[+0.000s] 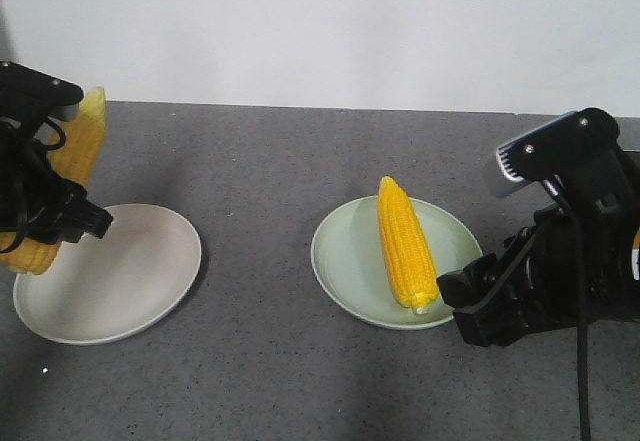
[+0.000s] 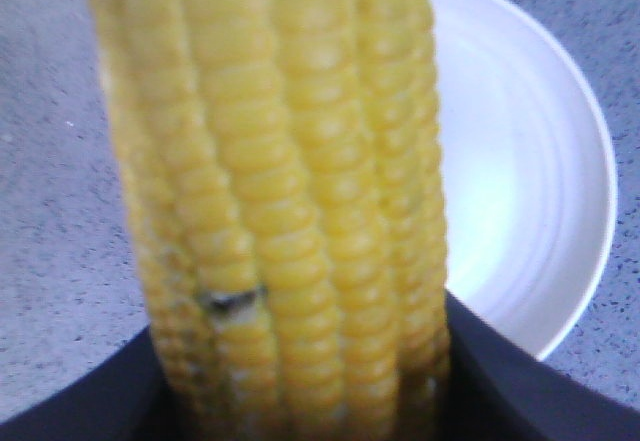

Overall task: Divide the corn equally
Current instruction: 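Lower the left gripper's cob onto the cream plate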

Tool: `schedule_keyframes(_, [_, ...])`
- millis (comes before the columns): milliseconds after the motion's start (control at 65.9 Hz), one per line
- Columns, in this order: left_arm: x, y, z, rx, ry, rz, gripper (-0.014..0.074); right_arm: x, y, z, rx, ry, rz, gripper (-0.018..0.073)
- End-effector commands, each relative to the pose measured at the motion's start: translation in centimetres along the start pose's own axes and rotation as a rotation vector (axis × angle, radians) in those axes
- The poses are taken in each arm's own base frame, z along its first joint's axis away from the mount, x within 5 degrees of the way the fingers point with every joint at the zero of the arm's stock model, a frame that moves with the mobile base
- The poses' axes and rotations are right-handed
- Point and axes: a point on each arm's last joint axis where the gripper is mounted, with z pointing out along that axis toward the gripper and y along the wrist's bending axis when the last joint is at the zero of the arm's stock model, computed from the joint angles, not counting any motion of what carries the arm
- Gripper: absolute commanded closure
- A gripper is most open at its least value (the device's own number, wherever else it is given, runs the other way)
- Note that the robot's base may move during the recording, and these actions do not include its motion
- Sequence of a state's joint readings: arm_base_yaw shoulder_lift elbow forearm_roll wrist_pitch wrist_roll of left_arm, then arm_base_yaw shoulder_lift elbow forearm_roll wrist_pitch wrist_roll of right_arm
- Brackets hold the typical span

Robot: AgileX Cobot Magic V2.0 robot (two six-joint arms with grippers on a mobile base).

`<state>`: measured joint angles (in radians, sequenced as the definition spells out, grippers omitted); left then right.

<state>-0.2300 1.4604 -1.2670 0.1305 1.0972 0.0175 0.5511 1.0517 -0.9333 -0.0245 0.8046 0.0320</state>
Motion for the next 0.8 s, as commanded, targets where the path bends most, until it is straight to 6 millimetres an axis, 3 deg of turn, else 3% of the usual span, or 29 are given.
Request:
schedule_keyframes(0, [-1.0, 0.4, -0.2, 0.070, -0.024, -0.012, 0.0279, -1.0, 0.0, -1.1, 0.003, -0.094, -0.009, 0.0034])
schedule_keyframes(197, [-1.8, 1.2, 2.8, 0.182, 0.087, -0.052, 0.0279, -1.0, 0.0, -1.1, 0.003, -0.094, -0.009, 0.0034])
schedule_keyframes(789, [-3.0, 1.1, 8.6, 0.207, 0.183, -0.092, 0.0272, -1.0, 0.0, -1.1, 0.003, -0.094, -0.009, 0.0034])
